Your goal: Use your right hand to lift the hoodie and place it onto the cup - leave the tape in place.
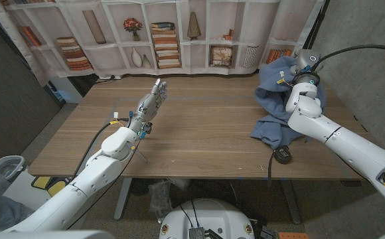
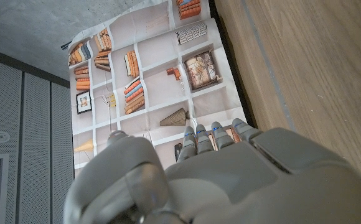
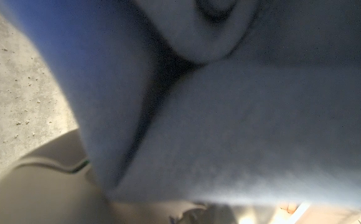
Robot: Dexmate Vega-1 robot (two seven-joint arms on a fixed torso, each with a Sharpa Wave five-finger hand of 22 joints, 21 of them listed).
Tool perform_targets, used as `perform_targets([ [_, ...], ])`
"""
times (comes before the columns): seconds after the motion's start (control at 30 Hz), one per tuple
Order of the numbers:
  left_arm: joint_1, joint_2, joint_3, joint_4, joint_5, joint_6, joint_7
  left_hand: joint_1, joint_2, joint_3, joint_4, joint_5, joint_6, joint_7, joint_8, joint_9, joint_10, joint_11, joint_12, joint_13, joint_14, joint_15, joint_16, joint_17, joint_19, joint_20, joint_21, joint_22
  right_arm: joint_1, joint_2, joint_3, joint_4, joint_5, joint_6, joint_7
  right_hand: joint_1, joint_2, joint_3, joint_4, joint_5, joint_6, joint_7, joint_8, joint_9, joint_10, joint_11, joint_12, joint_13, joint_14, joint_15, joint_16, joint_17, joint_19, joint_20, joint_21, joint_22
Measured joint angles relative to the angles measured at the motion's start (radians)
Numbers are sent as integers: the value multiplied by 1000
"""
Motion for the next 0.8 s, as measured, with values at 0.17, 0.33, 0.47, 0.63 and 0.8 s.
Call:
perform_targets([
  [0.17,0,13,0,-20,1,23,10,0,0,-4,4,0,0,0,0,0,0,0,0,0,0,0,0,0,0,0,0,0,7,12,-1,28,14,21,-14,0,0,0,0,0,0,0,0,0,0,0,0,0,0,0,0,-1,0,0,0,0],
  [0.33,4,27,-2,-43,2,52,25,0,0,-4,4,0,0,0,0,0,0,0,0,0,0,0,0,0,0,0,0,0,15,25,-4,60,28,41,-26,0,0,0,0,0,0,0,-8,0,0,0,0,-3,0,0,0,-1,0,0,0,1],
  [0.47,11,37,-8,-59,1,66,35,0,0,-4,4,0,0,0,0,0,0,0,0,0,0,0,0,0,0,0,0,0,21,35,-8,85,37,52,-33,0,0,0,0,0,0,0,-8,0,-2,2,0,-3,-5,-2,0,-6,-4,4,0,2],
  [0.63,23,49,-17,-79,-4,79,41,0,0,-4,4,0,0,0,0,0,0,0,0,0,0,0,0,0,0,0,0,0,26,43,-11,106,49,64,-43,0,0,0,0,0,0,0,-8,0,-2,2,0,-3,-6,-2,0,-6,-4,4,0,2],
  [0.8,37,59,-24,-100,-7,87,47,0,0,-6,3,0,0,0,0,0,0,0,0,0,0,0,0,0,0,0,0,0,27,48,-12,120,63,73,-53,0,0,0,0,-1,0,0,-8,0,-3,3,0,-3,-6,-2,0,-9,-4,4,0,2],
])
